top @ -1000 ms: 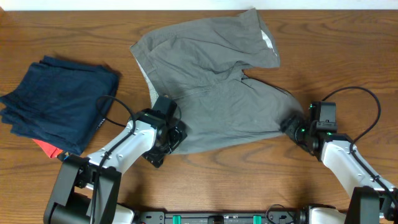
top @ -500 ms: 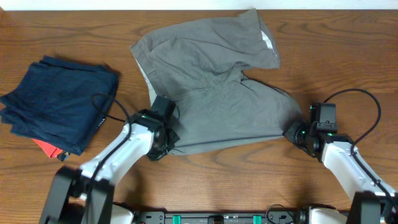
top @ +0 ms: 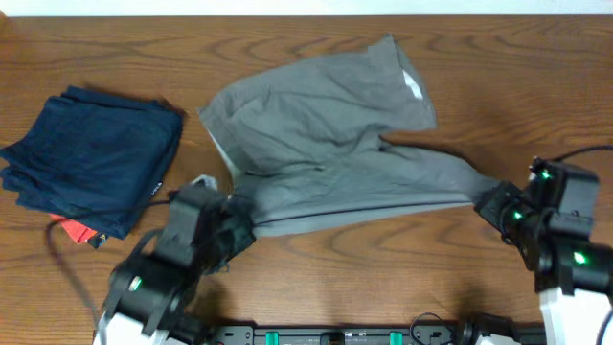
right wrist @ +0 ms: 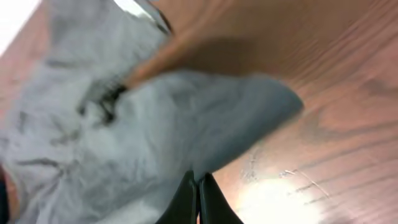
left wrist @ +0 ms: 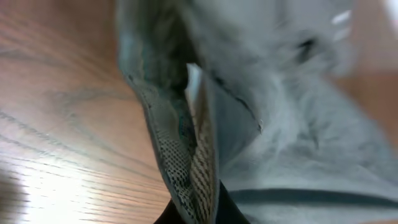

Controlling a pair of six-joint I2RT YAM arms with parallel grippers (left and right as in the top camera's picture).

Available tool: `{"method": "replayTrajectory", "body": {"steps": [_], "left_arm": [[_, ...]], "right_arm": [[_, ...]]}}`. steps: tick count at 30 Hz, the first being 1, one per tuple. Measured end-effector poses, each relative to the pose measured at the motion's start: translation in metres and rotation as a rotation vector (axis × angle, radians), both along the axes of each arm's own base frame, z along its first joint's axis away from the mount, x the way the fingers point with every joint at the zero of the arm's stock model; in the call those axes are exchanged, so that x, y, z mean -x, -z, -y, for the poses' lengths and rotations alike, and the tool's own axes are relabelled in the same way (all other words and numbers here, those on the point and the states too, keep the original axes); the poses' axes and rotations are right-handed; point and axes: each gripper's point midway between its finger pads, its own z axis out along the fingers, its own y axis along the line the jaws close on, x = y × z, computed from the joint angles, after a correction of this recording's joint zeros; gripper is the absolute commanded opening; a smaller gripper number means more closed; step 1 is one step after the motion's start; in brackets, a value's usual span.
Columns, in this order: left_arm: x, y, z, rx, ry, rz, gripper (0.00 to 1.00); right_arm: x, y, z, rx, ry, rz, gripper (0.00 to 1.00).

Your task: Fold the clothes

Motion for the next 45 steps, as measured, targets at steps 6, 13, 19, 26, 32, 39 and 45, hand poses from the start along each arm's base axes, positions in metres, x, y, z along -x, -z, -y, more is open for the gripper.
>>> {"method": "replayTrajectory", "body": {"steps": [6,13,19,26,32,39,45], "left_arm": [[0.017,-0.046,-0.006,0.092,0.004,0.224,0.06],[0.002,-0.044,-0.030,-0.009,-0.112,0.262,0.06],[-0.030,-0.020,-0.050,-0.178,-0.230,0.187,0.06],[-0.062,0.024,-0.047,-0.288,-0.259,0.044,0.06],[-0.066,0.040,-0.045,-0.316,-0.254,-0.008,0.06],[-0.066,0.038,-0.045,-0.313,-0.255,-0.004,0.06],[-0.066,0.038,-0.045,-0.313,-0.255,-0.005,0.06]], "right_arm": [[0.001,-0.058,0.000,0.075,-0.050,0.172,0.01],[-0.053,-0.111,0.004,0.192,-0.144,0.413,0.01],[-0.127,-0.091,0.010,0.237,-0.200,0.430,0.01],[-0.155,0.002,-0.032,0.135,-0.361,0.194,0.20],[-0.110,0.045,-0.059,0.049,-0.446,-0.052,0.44],[-0.089,0.057,-0.083,-0.005,-0.469,-0.144,0.56],[-0.084,0.086,-0.079,-0.033,-0.375,-0.245,0.64]]}}
